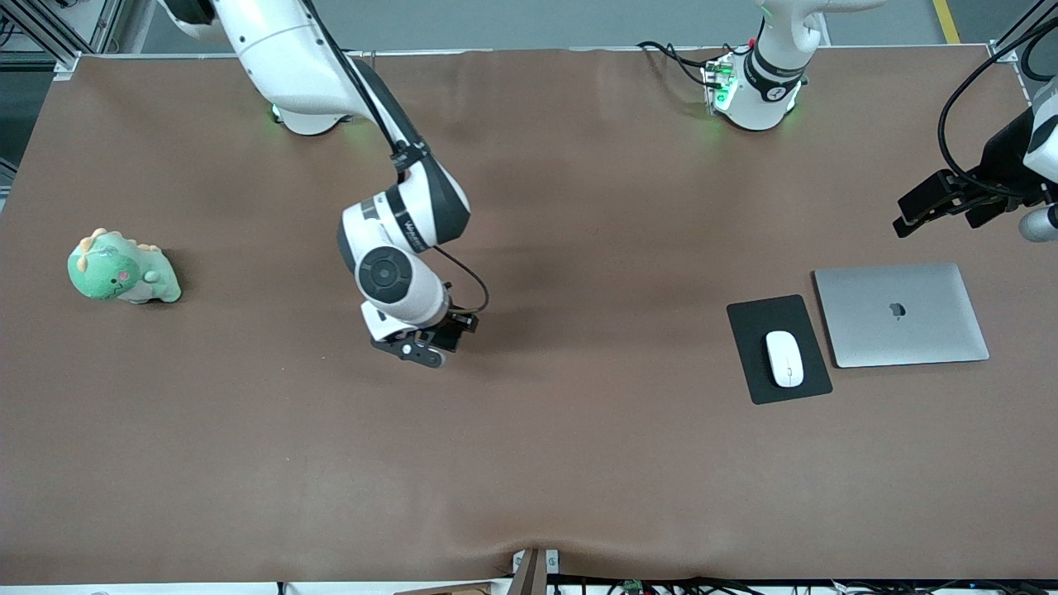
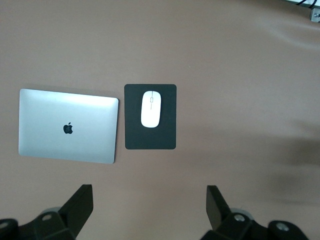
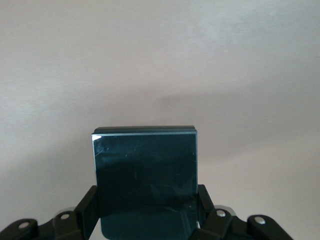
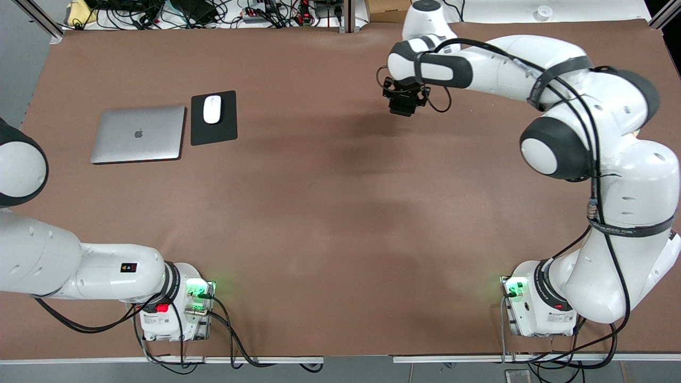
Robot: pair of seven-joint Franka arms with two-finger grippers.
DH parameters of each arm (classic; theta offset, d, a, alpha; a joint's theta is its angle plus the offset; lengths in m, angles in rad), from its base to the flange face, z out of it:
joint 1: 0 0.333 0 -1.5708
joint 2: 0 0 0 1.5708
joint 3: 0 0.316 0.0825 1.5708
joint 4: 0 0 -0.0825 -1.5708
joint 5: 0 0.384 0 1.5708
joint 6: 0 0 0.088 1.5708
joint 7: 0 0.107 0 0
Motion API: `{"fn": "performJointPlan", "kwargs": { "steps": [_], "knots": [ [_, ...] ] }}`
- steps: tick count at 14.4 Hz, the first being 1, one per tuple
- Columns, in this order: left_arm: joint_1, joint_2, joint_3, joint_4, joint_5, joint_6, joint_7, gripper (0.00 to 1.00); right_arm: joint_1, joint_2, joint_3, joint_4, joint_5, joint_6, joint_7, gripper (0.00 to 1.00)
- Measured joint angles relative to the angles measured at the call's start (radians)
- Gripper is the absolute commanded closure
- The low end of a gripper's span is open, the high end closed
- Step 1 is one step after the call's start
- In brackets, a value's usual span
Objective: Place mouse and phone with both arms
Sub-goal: 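Carry the black phone toward the green plush toy with the right gripper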
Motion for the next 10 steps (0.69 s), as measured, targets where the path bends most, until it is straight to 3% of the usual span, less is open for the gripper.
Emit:
{"fn": "performJointPlan", "kwargs": {
  "steps": [6,10],
  "knots": [
    [-0.008,0.014,-0.027,-0.009,0.021,-0.022,0.000,0.00,-0.105,-0.204,-0.003,-0.293,-0.001,0.079,-0.200,1.00],
    [-0.014,0.014,-0.051,-0.009,0.060,-0.022,0.000,0.00,-0.152,-0.283,-0.003,-0.422,-0.002,0.116,-0.295,1.00]
  ]
}}
